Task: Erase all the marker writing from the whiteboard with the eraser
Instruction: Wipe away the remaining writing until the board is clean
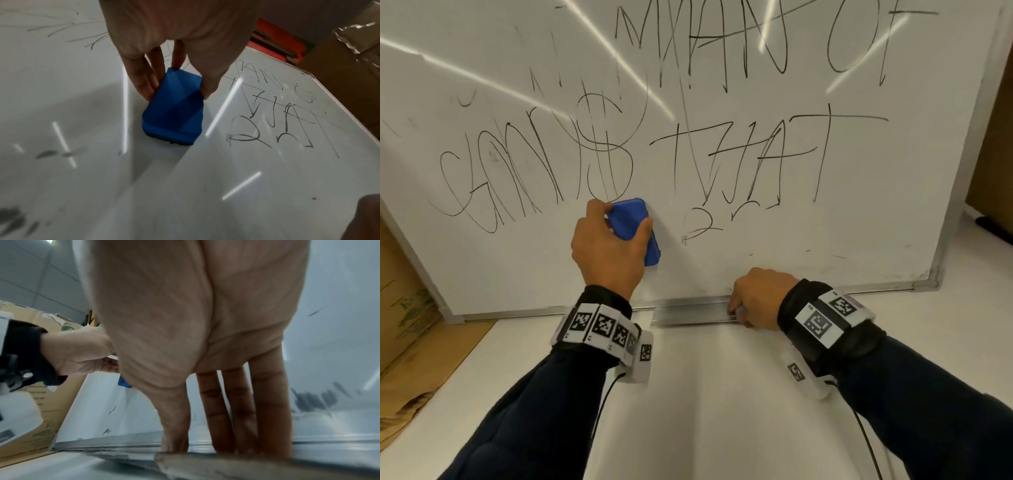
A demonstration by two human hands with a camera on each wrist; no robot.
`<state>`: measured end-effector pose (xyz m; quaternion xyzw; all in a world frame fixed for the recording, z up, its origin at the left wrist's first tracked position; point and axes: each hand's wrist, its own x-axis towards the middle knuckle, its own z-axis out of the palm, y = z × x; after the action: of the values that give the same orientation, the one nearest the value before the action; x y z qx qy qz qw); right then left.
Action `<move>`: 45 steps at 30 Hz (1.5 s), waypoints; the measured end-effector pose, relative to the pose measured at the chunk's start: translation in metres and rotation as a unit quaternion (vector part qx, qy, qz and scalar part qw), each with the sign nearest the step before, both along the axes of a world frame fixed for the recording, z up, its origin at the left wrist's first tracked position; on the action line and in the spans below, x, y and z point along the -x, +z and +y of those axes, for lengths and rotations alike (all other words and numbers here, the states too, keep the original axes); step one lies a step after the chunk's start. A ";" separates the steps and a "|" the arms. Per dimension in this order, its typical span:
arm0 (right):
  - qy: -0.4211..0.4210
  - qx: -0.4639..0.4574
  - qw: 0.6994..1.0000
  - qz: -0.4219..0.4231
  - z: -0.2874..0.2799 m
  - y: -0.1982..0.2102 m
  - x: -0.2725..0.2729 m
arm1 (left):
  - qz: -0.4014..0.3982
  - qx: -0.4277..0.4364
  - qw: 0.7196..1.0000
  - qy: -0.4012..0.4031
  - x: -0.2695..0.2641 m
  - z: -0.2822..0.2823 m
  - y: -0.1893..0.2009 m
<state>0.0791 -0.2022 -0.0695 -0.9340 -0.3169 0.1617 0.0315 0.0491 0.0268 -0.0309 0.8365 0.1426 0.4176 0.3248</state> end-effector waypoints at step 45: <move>-0.024 0.007 1.000 -0.006 -0.048 -0.001 -0.011 | 0.034 -0.450 0.859 -0.240 -0.037 -0.107 0.015</move>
<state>0.0898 -0.2501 -0.0702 -0.9426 -0.2931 0.1577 0.0267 0.0865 -0.0803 -0.0162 0.9137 -0.2548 0.3167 -0.0022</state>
